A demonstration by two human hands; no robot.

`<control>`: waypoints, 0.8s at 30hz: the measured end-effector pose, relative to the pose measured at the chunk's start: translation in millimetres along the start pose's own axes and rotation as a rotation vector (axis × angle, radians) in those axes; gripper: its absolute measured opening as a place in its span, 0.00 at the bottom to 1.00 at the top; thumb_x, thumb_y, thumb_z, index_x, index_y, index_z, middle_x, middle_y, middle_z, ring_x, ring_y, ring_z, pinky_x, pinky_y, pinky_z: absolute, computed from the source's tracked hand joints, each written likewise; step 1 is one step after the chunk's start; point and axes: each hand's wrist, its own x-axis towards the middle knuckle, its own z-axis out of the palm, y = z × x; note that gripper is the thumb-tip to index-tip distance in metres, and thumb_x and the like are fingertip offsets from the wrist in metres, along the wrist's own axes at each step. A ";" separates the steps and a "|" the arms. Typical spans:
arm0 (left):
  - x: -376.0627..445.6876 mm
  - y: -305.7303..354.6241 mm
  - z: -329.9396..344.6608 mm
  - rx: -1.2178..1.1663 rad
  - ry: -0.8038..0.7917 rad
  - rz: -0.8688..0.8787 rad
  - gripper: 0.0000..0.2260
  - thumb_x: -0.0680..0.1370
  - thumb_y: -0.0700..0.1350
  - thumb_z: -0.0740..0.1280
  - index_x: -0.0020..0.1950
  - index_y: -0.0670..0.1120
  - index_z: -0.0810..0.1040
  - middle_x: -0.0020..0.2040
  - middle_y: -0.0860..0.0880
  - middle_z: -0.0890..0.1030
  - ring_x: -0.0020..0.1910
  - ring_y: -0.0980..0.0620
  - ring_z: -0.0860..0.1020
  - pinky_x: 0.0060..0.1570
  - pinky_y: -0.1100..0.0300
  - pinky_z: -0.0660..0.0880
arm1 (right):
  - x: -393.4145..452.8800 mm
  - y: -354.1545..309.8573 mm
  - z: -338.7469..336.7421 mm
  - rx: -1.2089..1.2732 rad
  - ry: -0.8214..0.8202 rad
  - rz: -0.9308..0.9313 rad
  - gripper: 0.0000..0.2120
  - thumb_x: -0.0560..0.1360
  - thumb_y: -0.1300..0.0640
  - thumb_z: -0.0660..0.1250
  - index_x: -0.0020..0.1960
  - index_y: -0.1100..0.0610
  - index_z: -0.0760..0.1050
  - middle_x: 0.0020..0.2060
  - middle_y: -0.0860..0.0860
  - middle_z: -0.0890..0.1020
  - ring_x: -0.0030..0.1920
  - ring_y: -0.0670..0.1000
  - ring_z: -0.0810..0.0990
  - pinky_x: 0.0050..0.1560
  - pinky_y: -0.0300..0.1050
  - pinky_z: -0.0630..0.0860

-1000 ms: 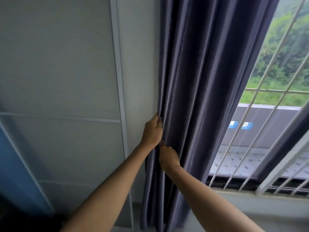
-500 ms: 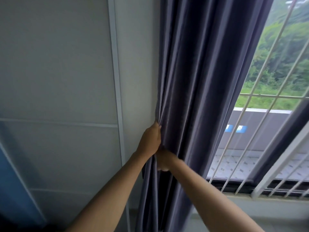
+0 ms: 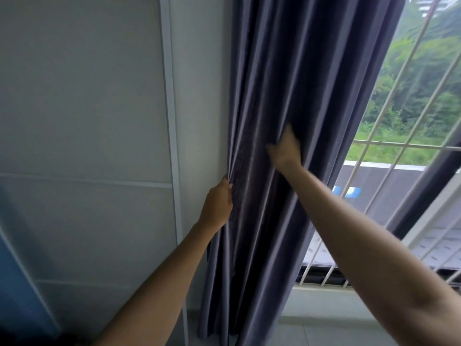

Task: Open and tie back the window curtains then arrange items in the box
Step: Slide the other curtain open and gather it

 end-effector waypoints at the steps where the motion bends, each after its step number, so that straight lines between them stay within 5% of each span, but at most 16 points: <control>1: -0.4 -1.3 1.0 0.006 0.015 0.009 0.14 0.82 0.37 0.54 0.67 0.40 0.70 0.40 0.51 0.76 0.32 0.63 0.72 0.46 0.63 0.77 | -10.1 14.9 12.3 -0.050 -0.034 0.005 0.30 0.75 0.63 0.65 0.74 0.64 0.58 0.66 0.63 0.73 0.66 0.62 0.72 0.65 0.48 0.69; 5: -2.8 -8.3 2.3 0.059 0.079 0.007 0.10 0.83 0.38 0.55 0.56 0.37 0.75 0.33 0.58 0.72 0.27 0.63 0.70 0.33 0.77 0.68 | -60.4 60.8 48.8 -0.139 -0.131 -0.003 0.19 0.76 0.67 0.61 0.67 0.64 0.67 0.58 0.63 0.79 0.58 0.64 0.78 0.56 0.49 0.75; 9: -3.0 -12.9 3.3 0.063 0.086 -0.004 0.10 0.83 0.41 0.55 0.49 0.42 0.75 0.32 0.51 0.75 0.28 0.60 0.71 0.33 0.70 0.70 | -101.9 84.8 73.4 -0.179 -0.181 -0.032 0.25 0.76 0.67 0.55 0.72 0.58 0.60 0.51 0.62 0.82 0.49 0.63 0.81 0.48 0.51 0.79; 12: -3.3 -11.4 2.3 0.058 0.082 -0.012 0.10 0.83 0.41 0.53 0.51 0.43 0.74 0.34 0.56 0.74 0.30 0.62 0.73 0.35 0.74 0.71 | -126.4 87.0 86.4 -0.148 -0.226 -0.073 0.30 0.77 0.66 0.54 0.77 0.52 0.53 0.49 0.60 0.83 0.43 0.59 0.83 0.46 0.52 0.81; 17: -4.0 -12.2 2.8 0.006 0.067 -0.068 0.13 0.84 0.43 0.52 0.53 0.40 0.74 0.43 0.49 0.79 0.38 0.58 0.77 0.43 0.67 0.76 | -151.9 85.1 104.6 -0.158 -0.284 -0.172 0.35 0.77 0.67 0.55 0.78 0.49 0.45 0.46 0.58 0.82 0.37 0.56 0.80 0.39 0.52 0.81; 21: -6.6 -8.2 3.7 -0.026 0.083 -0.071 0.12 0.84 0.44 0.52 0.43 0.46 0.71 0.33 0.55 0.74 0.29 0.62 0.74 0.31 0.74 0.68 | -154.2 75.9 110.5 -0.185 -0.299 -0.133 0.29 0.80 0.63 0.53 0.77 0.49 0.49 0.48 0.60 0.81 0.41 0.59 0.81 0.42 0.54 0.81; 24: -9.0 -6.8 5.6 -0.020 0.078 -0.058 0.13 0.84 0.46 0.51 0.46 0.44 0.72 0.35 0.53 0.76 0.31 0.62 0.74 0.33 0.73 0.69 | -153.1 68.3 112.1 -0.206 -0.305 -0.129 0.27 0.80 0.61 0.55 0.76 0.49 0.51 0.47 0.60 0.81 0.40 0.59 0.81 0.42 0.53 0.81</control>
